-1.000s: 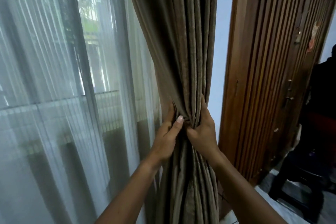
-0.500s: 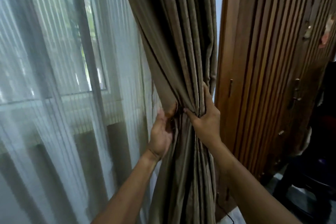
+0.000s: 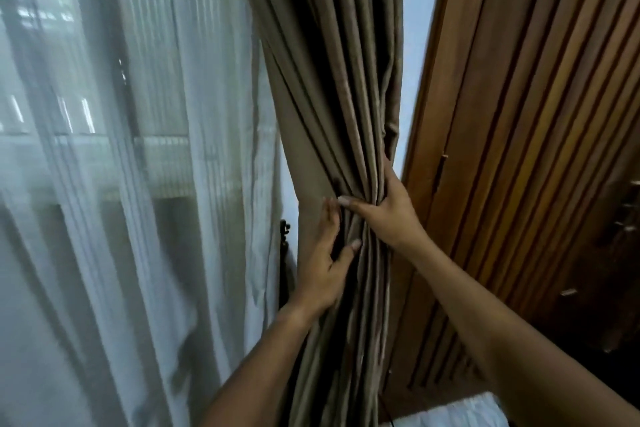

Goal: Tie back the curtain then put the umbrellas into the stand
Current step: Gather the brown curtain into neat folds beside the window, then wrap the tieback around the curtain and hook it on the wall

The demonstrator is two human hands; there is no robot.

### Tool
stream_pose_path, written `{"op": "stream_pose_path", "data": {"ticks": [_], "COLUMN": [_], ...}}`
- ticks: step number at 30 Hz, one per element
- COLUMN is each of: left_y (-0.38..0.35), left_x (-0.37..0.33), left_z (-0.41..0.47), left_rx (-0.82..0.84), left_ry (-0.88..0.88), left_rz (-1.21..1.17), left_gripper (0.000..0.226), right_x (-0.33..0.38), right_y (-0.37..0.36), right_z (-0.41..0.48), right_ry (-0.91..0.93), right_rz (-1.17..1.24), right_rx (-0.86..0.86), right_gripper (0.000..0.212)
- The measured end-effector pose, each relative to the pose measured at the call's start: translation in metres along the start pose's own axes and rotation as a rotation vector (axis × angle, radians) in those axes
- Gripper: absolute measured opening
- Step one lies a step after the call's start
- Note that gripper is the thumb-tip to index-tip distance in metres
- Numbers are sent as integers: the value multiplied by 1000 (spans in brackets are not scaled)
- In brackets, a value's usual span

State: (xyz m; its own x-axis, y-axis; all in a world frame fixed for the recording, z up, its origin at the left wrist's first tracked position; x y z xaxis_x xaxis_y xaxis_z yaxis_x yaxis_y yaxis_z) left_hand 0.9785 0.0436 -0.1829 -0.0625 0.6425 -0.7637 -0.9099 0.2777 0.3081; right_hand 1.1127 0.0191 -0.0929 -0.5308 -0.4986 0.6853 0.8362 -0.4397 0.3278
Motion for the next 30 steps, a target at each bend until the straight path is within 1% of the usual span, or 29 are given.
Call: {"op": "stream_pose_path", "data": {"ticks": [3,5,11,14,17,20,23,26,30], "left_y": [-2,-4,-7,-6,-6,-13,-29,-45,-59], "left_x": [3,1,6,7,10,18,20,19,23], "left_z": [-8,-15,-36,-38,-40,-35,-20,2,18], "left_rx": [-82,-81,-131,-165,-155,-131,-107,-144,-271], "left_ry": [15,22,28,46,59,89,136,123,186], "left_rz": [29,-1,-194,-209,-154,-37,64,59,-77], "left_gripper": [68,67,57,57,57,59,63,64,52], "right_x": [5,7,12,12,10,4,-10,-27,-43], "right_y": [-2,-6,-22,-31,-35,-31,-17,2,14], "right_z": [-2,-3,-9,-10,-7,1,10,24,37], "right_ry": [1,2,0,6,58,106,195,268,304], "right_rz": [-14,-15,-39,-80,-141,-162,-211,-283,-345], "right_rx": [29,14,-113,-155,-183,-163,-159,-184,-253], "right_gripper": [108,107,93,75,76,76,75,76,74]}}
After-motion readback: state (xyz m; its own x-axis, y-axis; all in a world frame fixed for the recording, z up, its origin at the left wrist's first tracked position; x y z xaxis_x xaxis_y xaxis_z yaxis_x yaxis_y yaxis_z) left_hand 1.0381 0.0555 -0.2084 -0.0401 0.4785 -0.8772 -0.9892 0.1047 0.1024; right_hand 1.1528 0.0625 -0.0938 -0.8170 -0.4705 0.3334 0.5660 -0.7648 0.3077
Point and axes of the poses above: each hand's wrist, its own z-axis towards the middle knuckle, its own y-axis out of the back of the hand, x = y × z, the point moved 2 cm from there along z, towards the middle knuckle
